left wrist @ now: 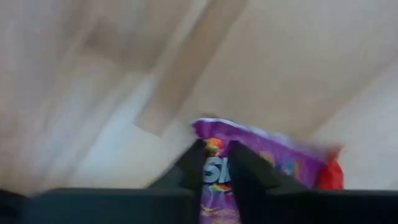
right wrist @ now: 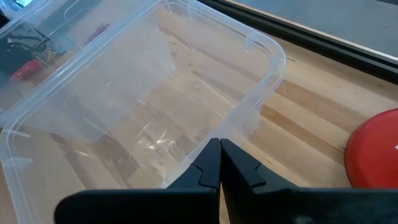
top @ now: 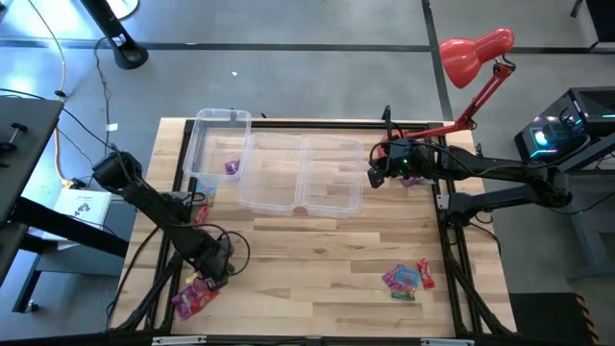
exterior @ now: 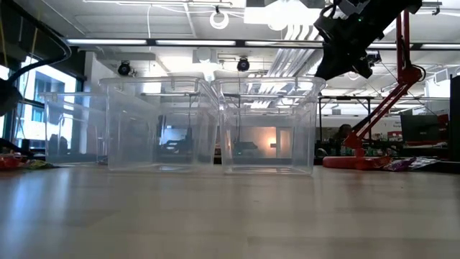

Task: Sort candy
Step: Put the violet candy bag into the left transparent bin

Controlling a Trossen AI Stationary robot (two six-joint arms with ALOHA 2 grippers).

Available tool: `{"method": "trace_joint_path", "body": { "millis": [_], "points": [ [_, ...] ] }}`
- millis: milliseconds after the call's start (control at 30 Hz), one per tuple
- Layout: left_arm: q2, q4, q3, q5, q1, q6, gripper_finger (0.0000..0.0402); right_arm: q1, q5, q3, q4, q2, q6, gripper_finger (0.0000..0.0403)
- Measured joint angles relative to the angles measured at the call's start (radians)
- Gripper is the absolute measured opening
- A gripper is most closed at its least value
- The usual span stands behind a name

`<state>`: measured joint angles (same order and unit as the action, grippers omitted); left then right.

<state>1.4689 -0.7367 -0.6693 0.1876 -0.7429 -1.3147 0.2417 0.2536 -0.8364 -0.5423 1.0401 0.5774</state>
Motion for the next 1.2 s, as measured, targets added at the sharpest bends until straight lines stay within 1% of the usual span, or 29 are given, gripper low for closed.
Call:
{"method": "trace_joint_path", "body": {
  "millis": [33, 133, 233, 433, 533, 567, 667, 733, 800, 867, 933, 1033, 1133, 1200],
  "points": [
    [-0.018, -0.007, 0.003, -0.025, 0.0, 0.002, 0.0017, 0.0, 0.001, 0.0, 0.0, 0.0, 0.0, 0.0],
    [-0.093, -0.069, 0.004, -0.129, 0.018, -0.032, 0.0011, 0.0, 0.001, 0.0, 0.0, 0.0, 0.001, 0.0],
    [-0.189, -0.157, -0.022, -0.222, 0.047, -0.043, 0.0001, 0.0, 0.001, 0.0, 0.0, 0.0, 0.006, 0.0],
    [-0.385, -0.282, -0.118, -0.447, 0.115, -0.012, 0.0, 0.0, 0.002, 0.0, 0.0, 0.0, 0.009, 0.0],
    [-0.445, -0.318, -0.178, -0.528, 0.156, 0.024, 0.0, 0.0, 0.003, 0.0, 0.0, 0.0, 0.01, 0.0],
    [-0.46, -0.321, -0.19, -0.536, 0.171, 0.044, 0.0, 0.0, 0.003, 0.0, 0.0, 0.0, 0.018, 0.0],
    [-0.48, -0.313, -0.194, -0.496, 0.211, 0.11, 0.0001, 0.0, 0.009, 0.0, 0.0, 0.0, 0.027, 0.0],
    [-0.475, -0.312, -0.168, -0.446, 0.217, 0.13, 0.0006, 0.0, 0.009, 0.0, 0.0, 0.0, 0.027, 0.0],
    [-0.458, -0.3, -0.133, -0.381, 0.216, 0.118, 0.0018, 0.0, 0.009, 0.0, 0.0, 0.0, 0.028, 0.0],
    [-0.439, -0.237, -0.089, -0.298, 0.208, 0.084, 0.0036, 0.0, 0.009, 0.0, 0.0, 0.0, 0.027, 0.0],
    [-0.414, -0.15, -0.054, -0.255, 0.183, 0.032, 0.0059, 0.0, 0.009, 0.0, -0.002, 0.0, 0.028, 0.0],
    [-0.364, -0.051, -0.028, -0.229, 0.136, -0.051, 0.0097, 0.0, 0.009, 0.0, -0.014, 0.0, 0.027, 0.0],
    [-0.3, -0.014, -0.029, -0.205, 0.081, -0.093, 0.0131, 0.0, 0.009, 0.0, -0.025, 0.0, 0.027, 0.0],
    [-0.262, -0.018, -0.03, -0.184, 0.038, -0.11, 0.0151, 0.0, 0.009, 0.0, -0.027, 0.0, 0.026, 0.0]
  ]
}}
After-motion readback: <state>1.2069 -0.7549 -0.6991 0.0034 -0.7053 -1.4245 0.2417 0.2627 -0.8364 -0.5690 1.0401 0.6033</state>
